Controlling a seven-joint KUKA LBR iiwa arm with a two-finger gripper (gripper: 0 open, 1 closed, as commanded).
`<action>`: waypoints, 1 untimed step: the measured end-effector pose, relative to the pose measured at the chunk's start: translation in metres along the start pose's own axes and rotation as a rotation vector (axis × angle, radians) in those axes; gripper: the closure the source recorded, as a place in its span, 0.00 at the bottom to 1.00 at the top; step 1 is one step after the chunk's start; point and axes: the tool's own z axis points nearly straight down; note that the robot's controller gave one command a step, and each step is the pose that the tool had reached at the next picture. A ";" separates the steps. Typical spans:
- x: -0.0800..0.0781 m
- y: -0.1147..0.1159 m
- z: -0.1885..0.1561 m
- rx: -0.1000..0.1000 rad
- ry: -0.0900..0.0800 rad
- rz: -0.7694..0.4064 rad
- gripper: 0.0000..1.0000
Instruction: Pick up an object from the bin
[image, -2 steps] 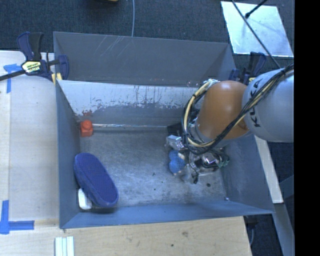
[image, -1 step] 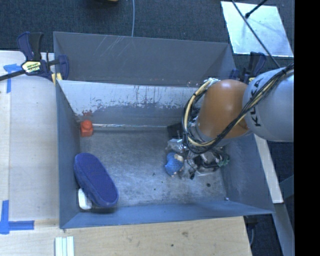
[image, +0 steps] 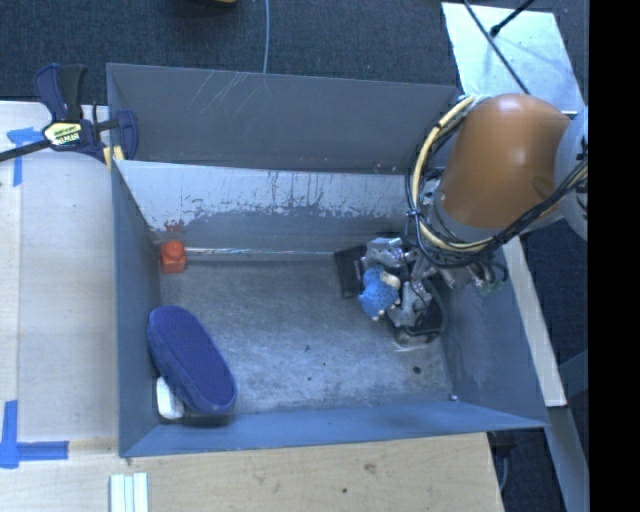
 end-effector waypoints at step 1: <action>-0.008 0.003 -0.065 -0.004 0.003 -0.625 1.00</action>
Offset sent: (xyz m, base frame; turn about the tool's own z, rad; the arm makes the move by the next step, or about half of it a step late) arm 0.0044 0.0062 0.0630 -0.6258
